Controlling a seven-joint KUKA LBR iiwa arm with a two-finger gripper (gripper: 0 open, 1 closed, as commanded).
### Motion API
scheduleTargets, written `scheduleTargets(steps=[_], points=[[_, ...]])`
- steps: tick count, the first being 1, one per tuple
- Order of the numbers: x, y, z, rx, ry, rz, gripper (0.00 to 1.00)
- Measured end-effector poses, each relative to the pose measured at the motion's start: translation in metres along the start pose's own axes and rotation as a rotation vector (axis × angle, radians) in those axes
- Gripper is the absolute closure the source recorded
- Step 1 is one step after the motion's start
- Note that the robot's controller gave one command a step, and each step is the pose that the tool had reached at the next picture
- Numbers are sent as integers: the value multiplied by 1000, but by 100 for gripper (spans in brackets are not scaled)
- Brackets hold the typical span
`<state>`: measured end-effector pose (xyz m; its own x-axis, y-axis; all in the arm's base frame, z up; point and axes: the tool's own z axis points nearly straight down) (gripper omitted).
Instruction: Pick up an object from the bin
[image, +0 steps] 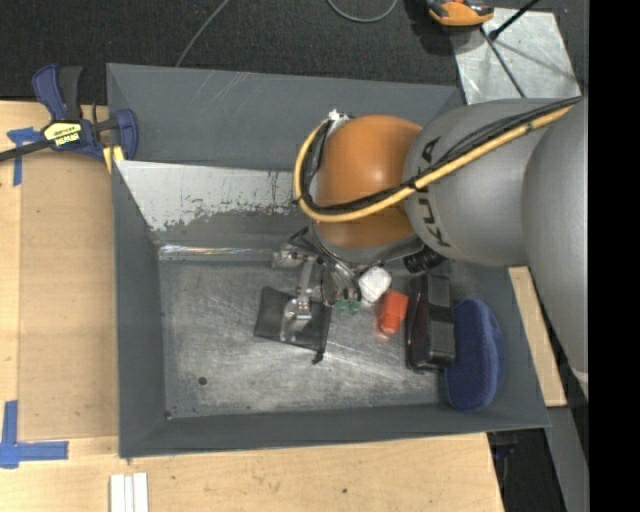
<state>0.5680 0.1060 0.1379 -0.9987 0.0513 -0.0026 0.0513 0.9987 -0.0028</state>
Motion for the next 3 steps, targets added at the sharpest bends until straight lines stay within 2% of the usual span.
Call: scheduleTargets(steps=[1,2,3], points=[[2,-60,54,-1,3,-270,0],[1,-58,52,-3,0,-271,100],[-17,-28,-141,-3,-12,-472,100]])
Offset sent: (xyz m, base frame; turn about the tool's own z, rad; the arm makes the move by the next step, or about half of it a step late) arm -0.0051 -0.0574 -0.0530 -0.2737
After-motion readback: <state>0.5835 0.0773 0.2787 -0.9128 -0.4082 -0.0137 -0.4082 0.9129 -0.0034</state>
